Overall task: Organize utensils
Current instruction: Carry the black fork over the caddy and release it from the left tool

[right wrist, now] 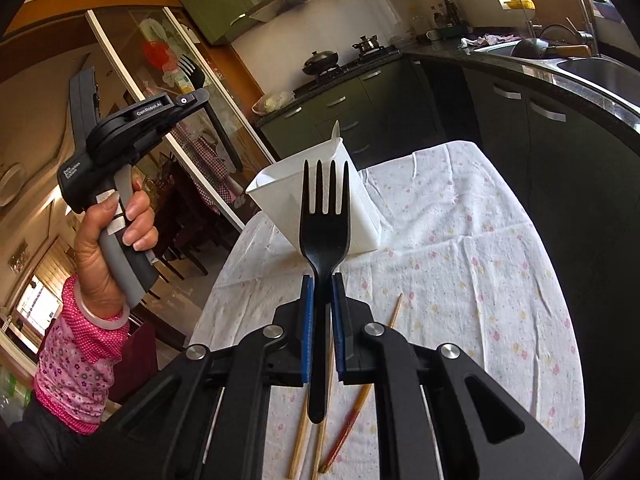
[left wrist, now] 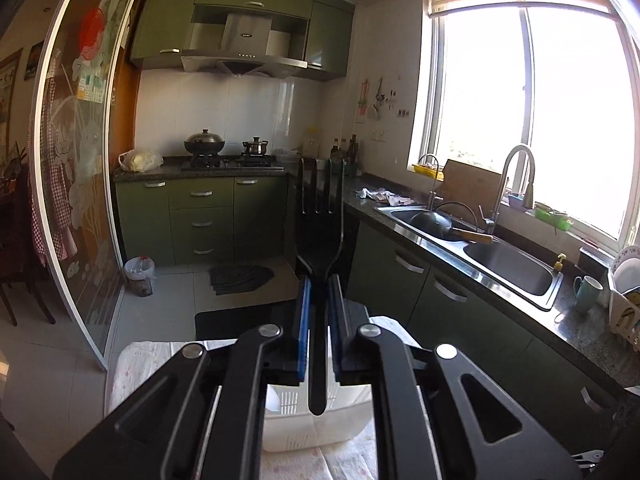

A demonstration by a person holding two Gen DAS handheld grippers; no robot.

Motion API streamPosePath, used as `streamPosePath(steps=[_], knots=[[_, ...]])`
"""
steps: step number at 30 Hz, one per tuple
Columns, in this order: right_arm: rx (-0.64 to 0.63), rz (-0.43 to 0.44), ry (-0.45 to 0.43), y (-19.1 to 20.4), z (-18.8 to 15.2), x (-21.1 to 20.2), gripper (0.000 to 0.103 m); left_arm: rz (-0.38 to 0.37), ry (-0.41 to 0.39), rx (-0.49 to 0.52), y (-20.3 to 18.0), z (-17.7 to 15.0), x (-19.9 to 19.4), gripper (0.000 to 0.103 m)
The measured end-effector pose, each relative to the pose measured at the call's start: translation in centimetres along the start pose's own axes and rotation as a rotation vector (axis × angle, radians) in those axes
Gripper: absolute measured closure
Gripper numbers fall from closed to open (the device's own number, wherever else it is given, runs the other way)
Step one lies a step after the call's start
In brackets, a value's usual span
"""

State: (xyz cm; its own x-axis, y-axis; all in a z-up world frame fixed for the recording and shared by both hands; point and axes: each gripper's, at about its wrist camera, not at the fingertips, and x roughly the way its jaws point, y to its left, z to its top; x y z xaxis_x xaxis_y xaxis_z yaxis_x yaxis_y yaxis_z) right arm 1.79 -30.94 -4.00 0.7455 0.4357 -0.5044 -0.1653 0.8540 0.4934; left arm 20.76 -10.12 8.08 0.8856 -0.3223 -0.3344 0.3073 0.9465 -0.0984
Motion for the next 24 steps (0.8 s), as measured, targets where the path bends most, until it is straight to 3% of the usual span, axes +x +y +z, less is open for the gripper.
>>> streamPosePath(steps=[11,17,24], knots=[[-0.05,-0.025,-0.247,3.3,5.6,-0.8,0.093,0.043,-0.001,0.006,1.2,-4.5,5.1,0.094],[-0.088,-0.038,-0.322,5.6,8.8,1.3,0.093,0.062,0.054,0.035,1.1,-7.4,6.8,0.094],[-0.127,-0.059,-0.426,7.5,12.3,4.6,0.093,0.074,0.059,0.049,1.5,-9.4,7.1,0.091]])
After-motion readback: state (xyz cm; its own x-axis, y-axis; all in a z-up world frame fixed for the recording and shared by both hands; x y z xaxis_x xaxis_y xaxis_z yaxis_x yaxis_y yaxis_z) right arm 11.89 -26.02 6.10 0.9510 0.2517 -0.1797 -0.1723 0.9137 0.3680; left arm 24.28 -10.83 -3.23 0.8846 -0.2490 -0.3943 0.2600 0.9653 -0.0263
